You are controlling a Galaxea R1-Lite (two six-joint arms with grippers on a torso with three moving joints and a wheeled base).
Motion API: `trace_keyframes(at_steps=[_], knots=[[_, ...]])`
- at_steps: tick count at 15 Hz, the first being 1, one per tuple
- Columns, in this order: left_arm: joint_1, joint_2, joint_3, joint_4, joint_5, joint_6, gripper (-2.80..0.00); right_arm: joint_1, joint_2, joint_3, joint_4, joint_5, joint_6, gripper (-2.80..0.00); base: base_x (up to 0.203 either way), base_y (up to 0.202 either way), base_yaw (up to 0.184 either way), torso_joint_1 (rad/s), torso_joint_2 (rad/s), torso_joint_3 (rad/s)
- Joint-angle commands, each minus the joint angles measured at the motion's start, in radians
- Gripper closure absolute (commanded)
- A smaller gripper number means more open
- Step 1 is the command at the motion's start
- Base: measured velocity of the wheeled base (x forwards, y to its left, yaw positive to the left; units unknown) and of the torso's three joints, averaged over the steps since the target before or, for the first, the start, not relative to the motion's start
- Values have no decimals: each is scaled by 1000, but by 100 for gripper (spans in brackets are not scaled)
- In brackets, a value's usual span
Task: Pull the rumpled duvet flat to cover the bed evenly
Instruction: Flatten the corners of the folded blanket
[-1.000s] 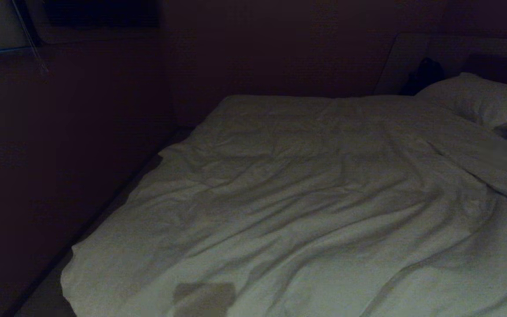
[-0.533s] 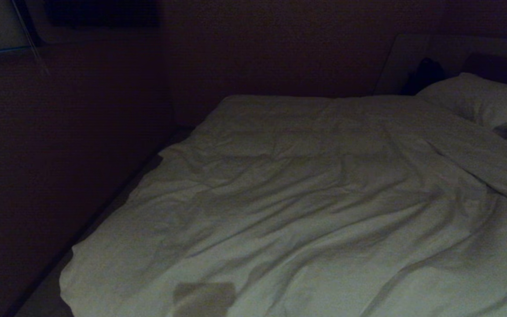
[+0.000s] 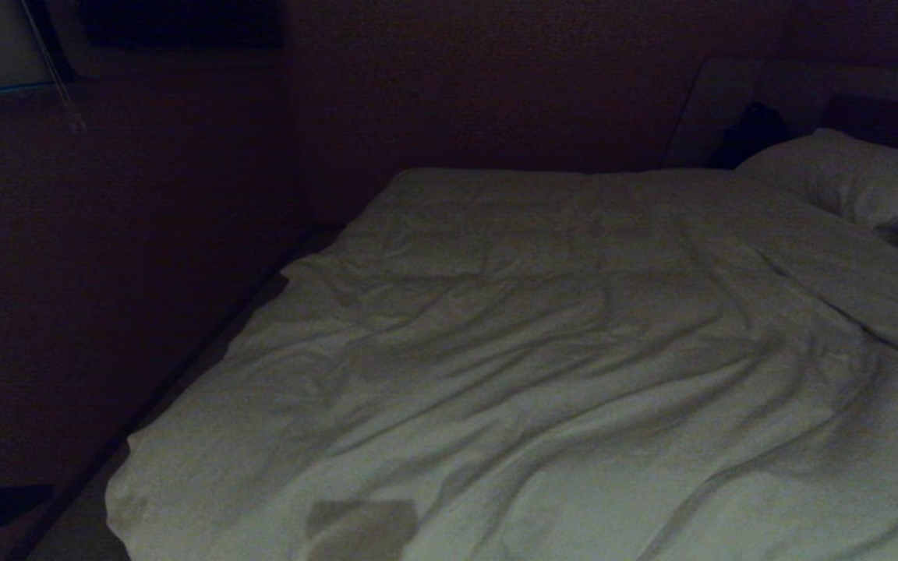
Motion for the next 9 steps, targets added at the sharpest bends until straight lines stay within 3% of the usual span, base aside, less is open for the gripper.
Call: trace_keyframes(at_steps=[1, 3, 6, 7, 9], knots=[[-16, 4, 28, 2, -107, -4, -280, 0, 1, 0, 0, 0, 0, 0, 0, 0, 0, 0, 0, 0], [-56, 5, 67, 0, -237, -7, -280, 0, 1, 0, 0, 0, 0, 0, 0, 0, 0, 0, 0, 0], [-77, -43, 81, 1, -313, -38, -280, 0, 1, 0, 0, 0, 0, 0, 0, 0, 0, 0, 0, 0], [-91, -51, 83, 1, -325, -59, 0, 0, 1, 0, 0, 0, 0, 0, 0, 0, 0, 0, 0, 0], [-109, -57, 90, 1, -330, -87, 0, 0, 1, 0, 0, 0, 0, 0, 0, 0, 0, 0, 0, 0]])
